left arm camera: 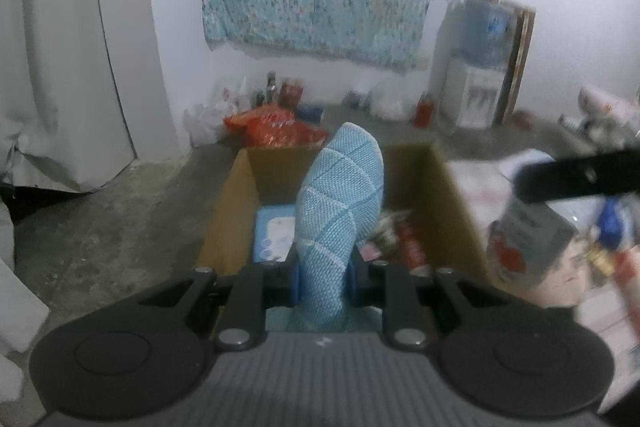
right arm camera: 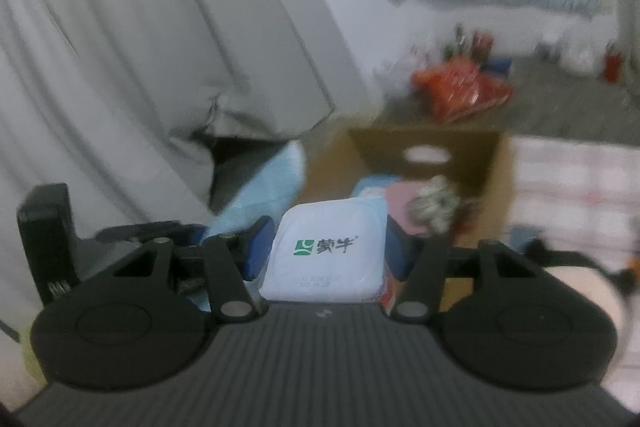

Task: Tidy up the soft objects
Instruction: 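Carry the towel in the left tool and lid in the right tool to the box, then release the towel into the box with the left tool while the right tool lowers the lid inside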

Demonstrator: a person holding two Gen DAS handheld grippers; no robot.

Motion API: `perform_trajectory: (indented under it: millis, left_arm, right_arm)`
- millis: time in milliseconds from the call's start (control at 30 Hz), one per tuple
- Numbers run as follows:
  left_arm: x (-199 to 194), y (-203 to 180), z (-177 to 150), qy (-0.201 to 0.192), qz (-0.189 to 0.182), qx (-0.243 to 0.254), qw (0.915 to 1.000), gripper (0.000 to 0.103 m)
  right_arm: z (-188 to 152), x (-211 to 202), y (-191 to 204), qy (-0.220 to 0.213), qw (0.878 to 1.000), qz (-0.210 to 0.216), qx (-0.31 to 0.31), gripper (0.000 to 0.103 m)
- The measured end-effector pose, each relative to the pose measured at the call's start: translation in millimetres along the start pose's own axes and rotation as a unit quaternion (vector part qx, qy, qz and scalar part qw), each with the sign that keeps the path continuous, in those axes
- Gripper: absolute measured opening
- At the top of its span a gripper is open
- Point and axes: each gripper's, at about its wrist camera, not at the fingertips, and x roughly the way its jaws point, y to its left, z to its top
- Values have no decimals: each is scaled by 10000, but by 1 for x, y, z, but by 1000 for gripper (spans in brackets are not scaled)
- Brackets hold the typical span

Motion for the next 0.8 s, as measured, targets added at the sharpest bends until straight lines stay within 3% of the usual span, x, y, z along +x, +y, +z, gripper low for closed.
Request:
perform_trajectory:
  millis: [200,433,567,800]
  left_arm:
    - [63,25,0,568,303,359,9973,22]
    - [119,37,0,1121,409,635,9908,24]
    - [136,35,-3,1299,449,874,9866,26]
    - [159,36,-5,1526,571,983,9817,40]
  right_arm:
    - [18,96,2,775,9958,-16,480,56]
    - [13,173,-24,1372,9839,-317,1098,56]
    - [7,209,-37,1542,9777,-397,1369,56]
    - [1,245,-41,1558,9758,-413,1476,56]
